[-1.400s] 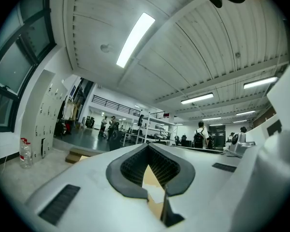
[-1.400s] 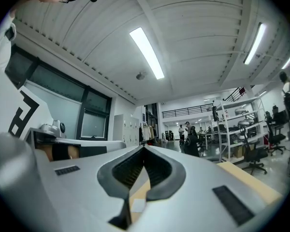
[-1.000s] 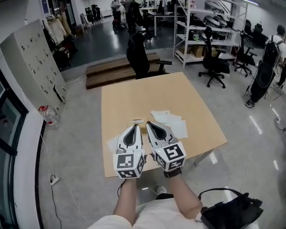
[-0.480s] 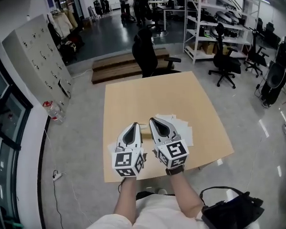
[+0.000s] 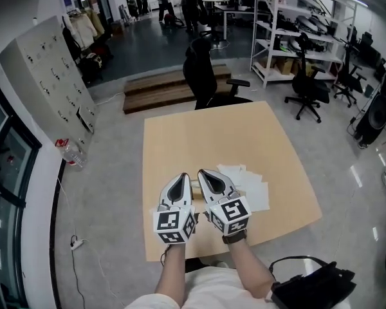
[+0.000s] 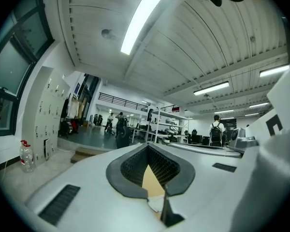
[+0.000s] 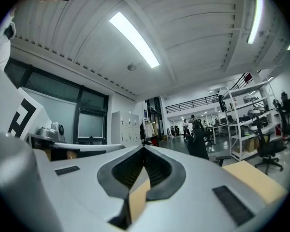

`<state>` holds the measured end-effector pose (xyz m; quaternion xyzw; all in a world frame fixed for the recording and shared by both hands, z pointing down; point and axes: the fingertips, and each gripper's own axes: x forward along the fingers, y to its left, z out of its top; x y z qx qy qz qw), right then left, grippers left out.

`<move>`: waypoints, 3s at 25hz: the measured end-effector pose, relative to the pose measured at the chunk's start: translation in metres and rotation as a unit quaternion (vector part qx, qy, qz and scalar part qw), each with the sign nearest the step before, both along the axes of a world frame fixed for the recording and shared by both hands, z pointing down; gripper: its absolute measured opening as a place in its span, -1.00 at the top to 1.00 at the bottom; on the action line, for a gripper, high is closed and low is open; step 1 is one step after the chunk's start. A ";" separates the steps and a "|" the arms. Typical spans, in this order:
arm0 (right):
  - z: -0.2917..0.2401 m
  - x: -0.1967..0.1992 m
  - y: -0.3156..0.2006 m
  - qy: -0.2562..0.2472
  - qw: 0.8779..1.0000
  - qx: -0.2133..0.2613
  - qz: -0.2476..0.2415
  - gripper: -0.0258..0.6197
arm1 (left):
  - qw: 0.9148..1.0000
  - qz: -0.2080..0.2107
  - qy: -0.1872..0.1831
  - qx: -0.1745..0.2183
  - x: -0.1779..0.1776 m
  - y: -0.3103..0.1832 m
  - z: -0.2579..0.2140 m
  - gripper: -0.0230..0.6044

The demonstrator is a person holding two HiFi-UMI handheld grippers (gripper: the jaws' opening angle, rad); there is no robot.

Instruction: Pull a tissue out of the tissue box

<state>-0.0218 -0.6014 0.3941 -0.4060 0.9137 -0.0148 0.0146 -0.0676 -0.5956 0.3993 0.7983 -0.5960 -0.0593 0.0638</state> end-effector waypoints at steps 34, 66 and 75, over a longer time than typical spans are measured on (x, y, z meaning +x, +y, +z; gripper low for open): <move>0.079 -0.030 -0.142 0.053 0.995 -0.082 0.021 0.92 | 0.994 0.022 0.015 -0.106 -0.049 -0.139 0.082 0.93; 0.279 -0.030 -0.129 0.181 0.950 -0.253 -0.004 0.92 | 0.961 0.068 0.000 -0.268 -0.045 -0.147 0.252 0.93; 0.308 -0.040 -0.121 0.216 0.936 -0.276 -0.029 0.91 | 0.955 0.070 0.012 -0.289 -0.048 -0.150 0.273 0.93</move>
